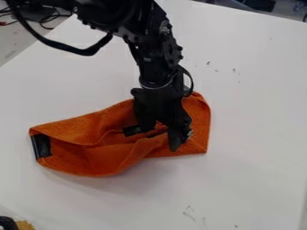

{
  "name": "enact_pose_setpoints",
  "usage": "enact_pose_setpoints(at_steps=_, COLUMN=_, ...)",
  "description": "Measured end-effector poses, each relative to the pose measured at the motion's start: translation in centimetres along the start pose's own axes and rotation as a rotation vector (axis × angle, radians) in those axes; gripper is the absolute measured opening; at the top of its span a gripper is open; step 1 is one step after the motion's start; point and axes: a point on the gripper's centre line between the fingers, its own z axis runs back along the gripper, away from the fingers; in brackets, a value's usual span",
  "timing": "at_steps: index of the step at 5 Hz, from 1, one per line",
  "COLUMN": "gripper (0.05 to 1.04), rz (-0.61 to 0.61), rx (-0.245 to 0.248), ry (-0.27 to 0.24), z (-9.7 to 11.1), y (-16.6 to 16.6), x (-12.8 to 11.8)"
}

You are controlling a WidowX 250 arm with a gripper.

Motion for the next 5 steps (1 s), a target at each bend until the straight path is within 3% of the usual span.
enact_pose_setpoints(at_steps=2, gripper=0.370, rz=-0.004, rx=0.021, ry=0.004, z=0.3, y=0.4, x=0.4)
enact_pose_setpoints(at_steps=3, gripper=0.155, rz=-0.017, rx=0.023, ry=0.005, z=0.3, y=0.1, x=0.4)
enact_pose_setpoints(at_steps=4, gripper=0.059, rz=-0.016, rx=0.018, ry=0.005, z=0.3, y=0.0, x=0.4)
enact_pose_setpoints(at_steps=5, gripper=0.053, rz=-0.024, rx=0.038, ry=-0.005, z=1.5, y=-1.0, x=0.4)
